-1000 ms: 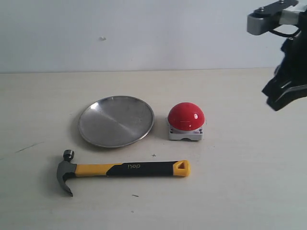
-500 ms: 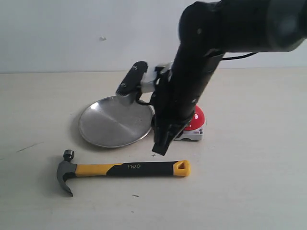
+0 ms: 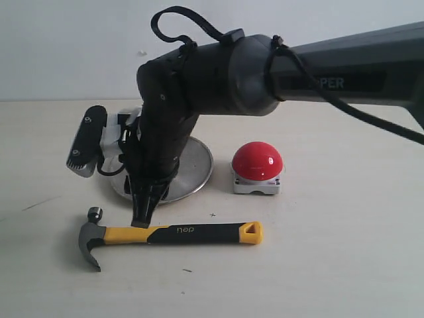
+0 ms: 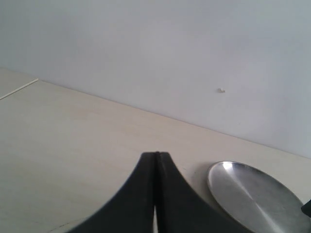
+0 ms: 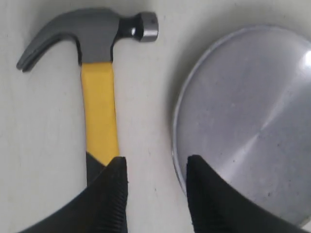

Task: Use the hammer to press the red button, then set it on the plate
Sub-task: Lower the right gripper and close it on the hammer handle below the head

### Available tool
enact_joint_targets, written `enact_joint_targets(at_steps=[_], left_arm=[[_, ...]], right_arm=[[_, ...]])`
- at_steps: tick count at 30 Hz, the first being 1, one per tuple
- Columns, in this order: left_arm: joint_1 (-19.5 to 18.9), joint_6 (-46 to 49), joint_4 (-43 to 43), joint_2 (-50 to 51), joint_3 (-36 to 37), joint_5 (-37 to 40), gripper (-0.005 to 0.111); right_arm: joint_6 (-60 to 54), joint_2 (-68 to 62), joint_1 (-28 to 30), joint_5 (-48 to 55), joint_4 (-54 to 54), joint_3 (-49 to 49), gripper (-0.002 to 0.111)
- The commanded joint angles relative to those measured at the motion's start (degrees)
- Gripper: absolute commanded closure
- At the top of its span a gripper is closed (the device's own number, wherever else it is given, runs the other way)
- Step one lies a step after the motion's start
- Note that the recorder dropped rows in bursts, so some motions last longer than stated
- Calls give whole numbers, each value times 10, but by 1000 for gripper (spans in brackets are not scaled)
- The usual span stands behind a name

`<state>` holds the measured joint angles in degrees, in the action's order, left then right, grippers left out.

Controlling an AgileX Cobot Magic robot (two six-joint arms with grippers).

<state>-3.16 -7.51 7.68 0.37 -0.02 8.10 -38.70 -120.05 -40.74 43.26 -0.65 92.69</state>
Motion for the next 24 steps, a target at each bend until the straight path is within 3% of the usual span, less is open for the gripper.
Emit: enact_joint_targets(at_steps=[1, 11, 24], left_arm=[[4, 1, 2, -4, 0, 0, 107], [4, 1, 2, -4, 0, 0, 107], [4, 1, 2, -4, 0, 0, 107]], right_arm=[[9, 0, -9, -14, -17, 8, 68], [-4, -53, -18, 88, -8, 99, 59], [-2, -173, -46, 195, -10, 243, 59]])
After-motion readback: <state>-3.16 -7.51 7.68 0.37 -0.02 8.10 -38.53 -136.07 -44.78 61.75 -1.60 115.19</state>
